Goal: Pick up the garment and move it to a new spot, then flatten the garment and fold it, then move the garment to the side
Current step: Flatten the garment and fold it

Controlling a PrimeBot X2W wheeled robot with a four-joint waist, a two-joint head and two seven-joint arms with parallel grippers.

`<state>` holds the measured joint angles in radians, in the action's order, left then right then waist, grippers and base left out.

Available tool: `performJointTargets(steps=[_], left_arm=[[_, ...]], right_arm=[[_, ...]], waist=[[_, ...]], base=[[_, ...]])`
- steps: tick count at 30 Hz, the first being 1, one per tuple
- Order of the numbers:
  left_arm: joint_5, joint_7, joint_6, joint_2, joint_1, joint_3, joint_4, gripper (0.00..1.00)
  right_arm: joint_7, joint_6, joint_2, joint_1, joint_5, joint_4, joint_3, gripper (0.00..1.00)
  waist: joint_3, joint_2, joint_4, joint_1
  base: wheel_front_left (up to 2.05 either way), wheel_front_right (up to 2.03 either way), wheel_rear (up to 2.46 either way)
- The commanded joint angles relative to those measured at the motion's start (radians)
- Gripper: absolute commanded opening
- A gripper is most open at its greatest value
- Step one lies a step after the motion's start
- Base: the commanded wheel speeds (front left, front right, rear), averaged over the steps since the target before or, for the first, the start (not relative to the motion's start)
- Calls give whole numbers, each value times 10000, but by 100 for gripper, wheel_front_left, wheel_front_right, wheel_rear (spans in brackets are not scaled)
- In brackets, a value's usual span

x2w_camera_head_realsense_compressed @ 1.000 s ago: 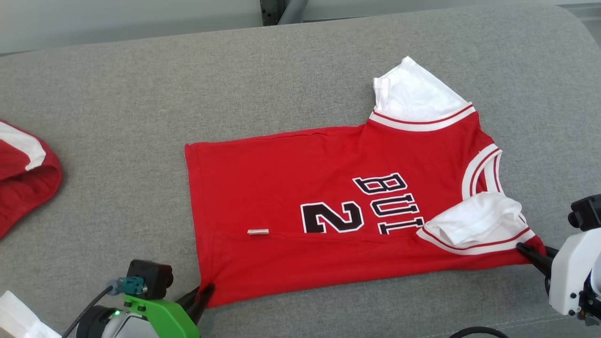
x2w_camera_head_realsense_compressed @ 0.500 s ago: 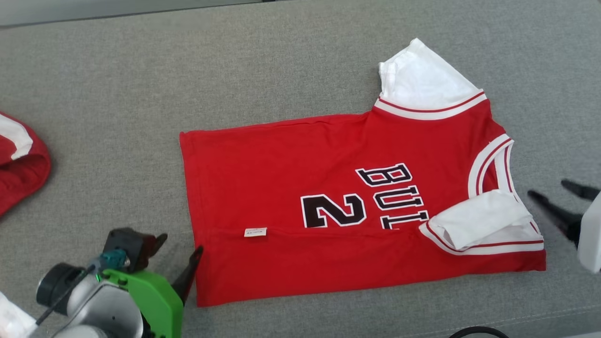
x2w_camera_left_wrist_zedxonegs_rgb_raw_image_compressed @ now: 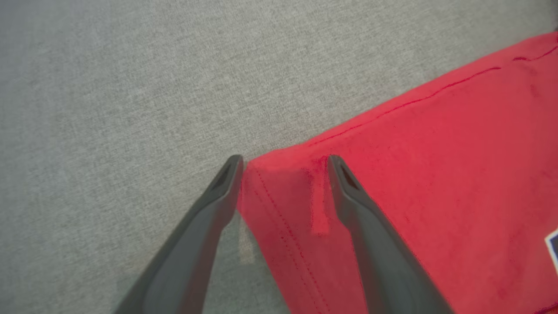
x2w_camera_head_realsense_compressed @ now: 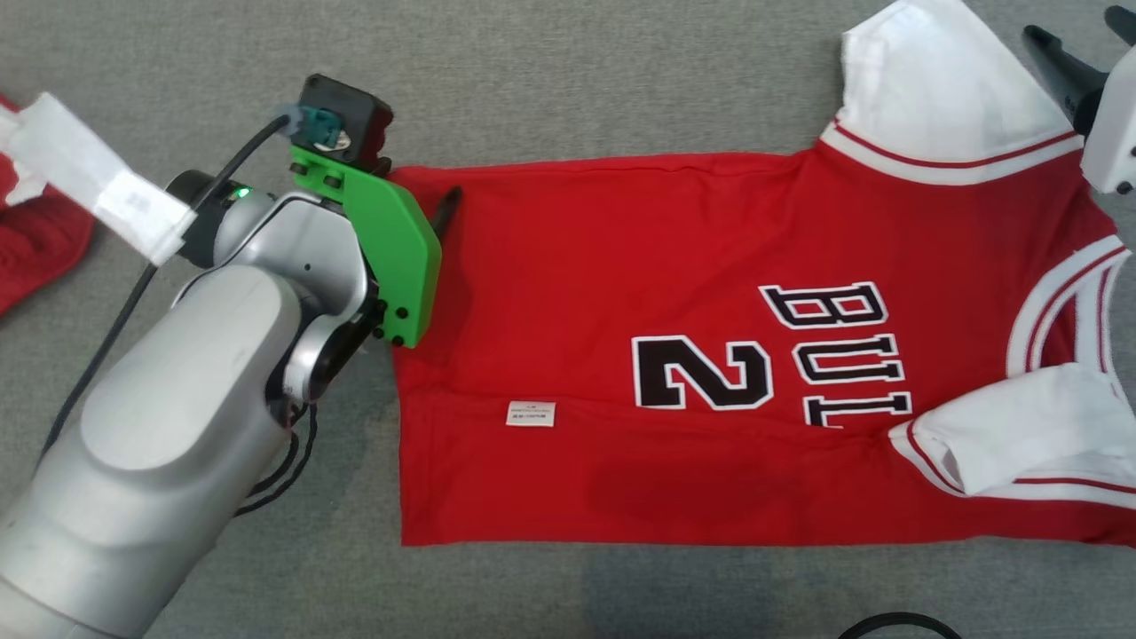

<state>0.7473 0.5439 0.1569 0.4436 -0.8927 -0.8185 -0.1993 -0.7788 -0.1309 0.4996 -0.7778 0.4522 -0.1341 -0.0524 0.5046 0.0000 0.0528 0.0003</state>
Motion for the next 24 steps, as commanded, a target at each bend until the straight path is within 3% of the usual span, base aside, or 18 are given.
performJointTargets(steps=[1,5,12,13,14,15,16,17,24], left_arm=[[-8,-40,-55,-38,-119,-18,-167,100],[115,-158,-324,-886,-311,-299,-1477,100],[301,-310,-739,-1433,-371,-508,-2697,100],[316,-333,-781,-1481,-362,-521,-2805,100],[313,-388,-817,-1506,-350,-547,-2910,83],[341,-464,-866,-1555,-319,-544,-2990,62],[415,-540,-919,-1629,-274,-520,-3057,39],[450,-622,-995,-1710,-241,-511,-3112,0],[418,-1303,-1207,-1889,-352,-369,-3146,0]], right_arm=[[99,5,-31,-142,-137,-131,-29,100],[548,7,-296,-726,-552,-1609,-322,100],[923,7,-190,-1175,-780,-3173,-640,100],[925,7,-177,-1199,-755,-3325,-669,65],[969,8,-168,-1219,-713,-3480,-646,28],[996,8,-159,-1229,-676,-3585,-688,0],[1035,8,-139,-1225,-633,-3655,-744,0],[1047,8,-126,-1216,-553,-3708,-770,0],[1968,9,140,-1412,-90,-3487,-986,0]], waist=[[643,0,805,-3],[542,0,1159,-3],[541,0,1407,-3],[551,0,1417,-3],[550,0,1416,-3],[537,0,1410,-3],[519,0,1397,-3],[507,0,1381,-3],[319,0,1189,-3]], base=[[0,0,0],[0,0,0],[0,0,0],[0,0,0],[0,0,0],[0,0,0],[0,0,0],[0,0,0],[0,0,0]])
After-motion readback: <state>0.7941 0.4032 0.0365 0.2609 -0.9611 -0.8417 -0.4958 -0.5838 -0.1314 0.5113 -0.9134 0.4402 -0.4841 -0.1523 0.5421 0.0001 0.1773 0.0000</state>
